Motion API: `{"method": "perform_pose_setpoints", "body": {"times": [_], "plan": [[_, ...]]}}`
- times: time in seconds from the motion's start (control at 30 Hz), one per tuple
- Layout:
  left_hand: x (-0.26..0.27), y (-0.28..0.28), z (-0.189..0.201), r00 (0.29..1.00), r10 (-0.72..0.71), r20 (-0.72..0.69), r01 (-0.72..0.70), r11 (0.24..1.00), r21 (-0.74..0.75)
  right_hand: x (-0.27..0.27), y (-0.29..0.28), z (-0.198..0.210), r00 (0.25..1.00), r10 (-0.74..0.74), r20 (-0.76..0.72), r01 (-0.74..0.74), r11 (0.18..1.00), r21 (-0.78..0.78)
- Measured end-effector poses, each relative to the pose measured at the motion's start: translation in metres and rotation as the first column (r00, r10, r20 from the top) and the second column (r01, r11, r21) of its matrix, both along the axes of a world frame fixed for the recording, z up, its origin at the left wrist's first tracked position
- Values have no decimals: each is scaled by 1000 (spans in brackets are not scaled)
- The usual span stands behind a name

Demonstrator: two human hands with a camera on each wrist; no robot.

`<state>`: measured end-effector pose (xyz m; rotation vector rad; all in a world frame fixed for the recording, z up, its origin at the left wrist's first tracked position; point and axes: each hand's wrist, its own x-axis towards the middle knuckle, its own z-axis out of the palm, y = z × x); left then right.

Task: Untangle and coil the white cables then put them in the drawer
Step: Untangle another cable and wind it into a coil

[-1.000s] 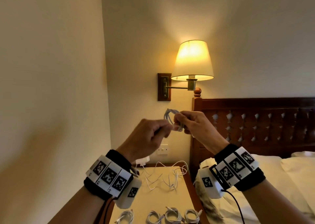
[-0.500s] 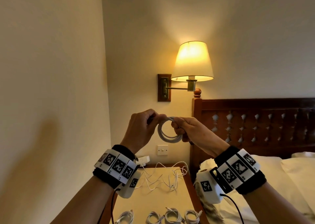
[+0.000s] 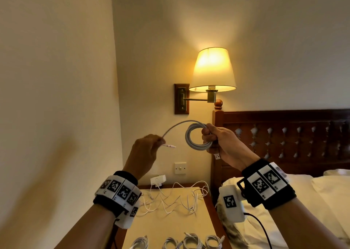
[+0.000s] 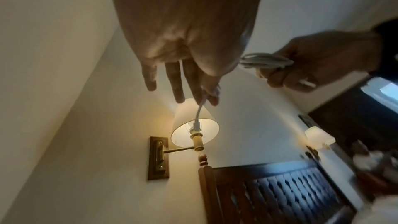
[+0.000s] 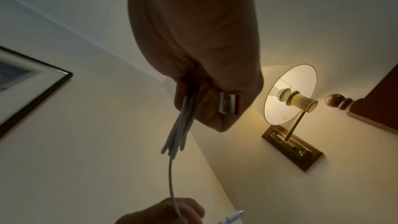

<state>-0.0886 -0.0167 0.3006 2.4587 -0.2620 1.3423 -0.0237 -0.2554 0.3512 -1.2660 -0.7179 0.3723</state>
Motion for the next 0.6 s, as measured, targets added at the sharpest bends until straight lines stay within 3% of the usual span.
{"method": "perform_pose_setpoints", "body": {"times": [0.07, 0.13, 0.2, 0.37, 0.53, 0.57, 0.6], "plan": [[-1, -5, 5, 998, -68, 1, 64, 931, -361, 0, 2, -2, 1000, 27, -11, -27, 1000, 7], [-5, -15, 13, 982, -188, 30, 160, 732, -662, -3, 6, -3, 999, 48, -11, -48, 999, 3], [-10, -28, 23, 952, -294, 88, 235, 515, -824, -6, 11, -4, 998, 65, -7, -65, 998, 7], [-16, -47, 38, 907, -406, 109, 248, 306, -919, -9, 17, -2, 997, 80, -2, -80, 996, 25], [-22, -65, 38, 735, -677, 40, 120, 71, -990, -10, 27, -7, 999, 31, 24, -30, 999, -28], [-23, -68, 39, 725, -688, 39, 111, 60, -992, -10, 28, -7, 999, 10, 37, -9, 999, -36], [-23, -70, 41, 728, -685, 6, 106, 104, -989, -10, 29, -8, 999, -8, 47, 10, 999, -41]]}}
